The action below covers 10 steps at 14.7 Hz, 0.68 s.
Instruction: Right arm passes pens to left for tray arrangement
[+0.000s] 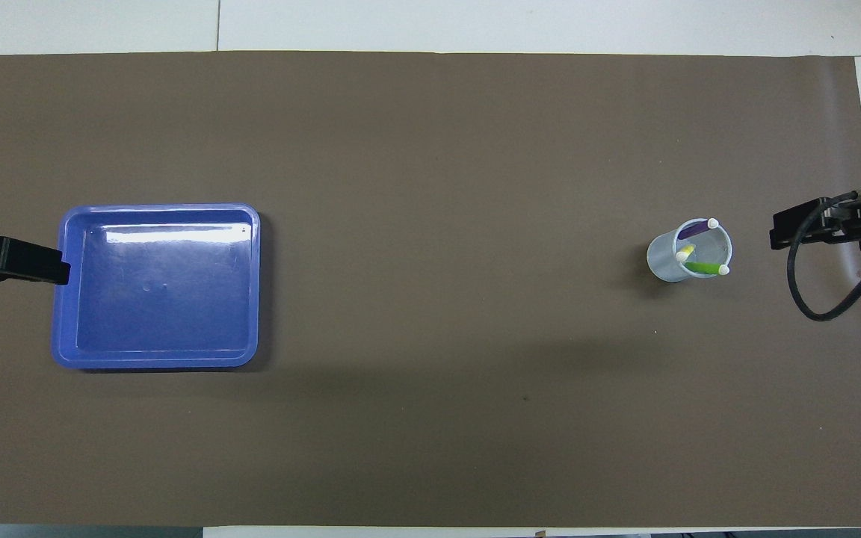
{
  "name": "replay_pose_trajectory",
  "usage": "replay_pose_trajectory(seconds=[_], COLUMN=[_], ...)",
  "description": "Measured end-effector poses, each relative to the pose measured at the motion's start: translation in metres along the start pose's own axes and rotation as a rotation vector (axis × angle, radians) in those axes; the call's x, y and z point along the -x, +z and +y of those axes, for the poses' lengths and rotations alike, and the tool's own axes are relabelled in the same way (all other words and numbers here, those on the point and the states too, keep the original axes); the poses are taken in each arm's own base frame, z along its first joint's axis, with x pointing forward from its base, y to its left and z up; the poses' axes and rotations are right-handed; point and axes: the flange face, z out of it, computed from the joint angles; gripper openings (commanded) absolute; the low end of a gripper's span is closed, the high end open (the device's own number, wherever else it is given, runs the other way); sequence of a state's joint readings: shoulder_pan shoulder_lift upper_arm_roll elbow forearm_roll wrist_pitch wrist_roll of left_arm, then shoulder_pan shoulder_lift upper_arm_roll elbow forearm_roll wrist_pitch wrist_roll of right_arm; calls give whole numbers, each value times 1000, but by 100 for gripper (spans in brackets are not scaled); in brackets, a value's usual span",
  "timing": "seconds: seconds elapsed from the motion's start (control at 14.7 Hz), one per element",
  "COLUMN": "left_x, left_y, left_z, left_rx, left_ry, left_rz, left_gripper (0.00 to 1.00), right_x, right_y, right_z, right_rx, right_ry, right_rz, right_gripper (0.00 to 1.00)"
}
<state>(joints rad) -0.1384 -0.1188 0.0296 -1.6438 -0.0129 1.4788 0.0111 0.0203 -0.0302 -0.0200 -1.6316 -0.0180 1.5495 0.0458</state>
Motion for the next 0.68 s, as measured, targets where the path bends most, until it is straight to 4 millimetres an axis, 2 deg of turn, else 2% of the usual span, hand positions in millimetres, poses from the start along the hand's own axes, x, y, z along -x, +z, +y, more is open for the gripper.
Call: replay_pose_trajectory(seconds=[0.48,0.68], left_x=[0,0], left_y=[0,0], left_z=[0,1], left_rx=[0,0], left_ry=[0,1], left_rz=[0,0], left_gripper=[100,100], right_x=[0,-10], right_y=[1,10], right_z=[1,6], right_rx=[0,-4], right_ry=[1,7], right_rz=[-1,72], right_gripper=[100,100])
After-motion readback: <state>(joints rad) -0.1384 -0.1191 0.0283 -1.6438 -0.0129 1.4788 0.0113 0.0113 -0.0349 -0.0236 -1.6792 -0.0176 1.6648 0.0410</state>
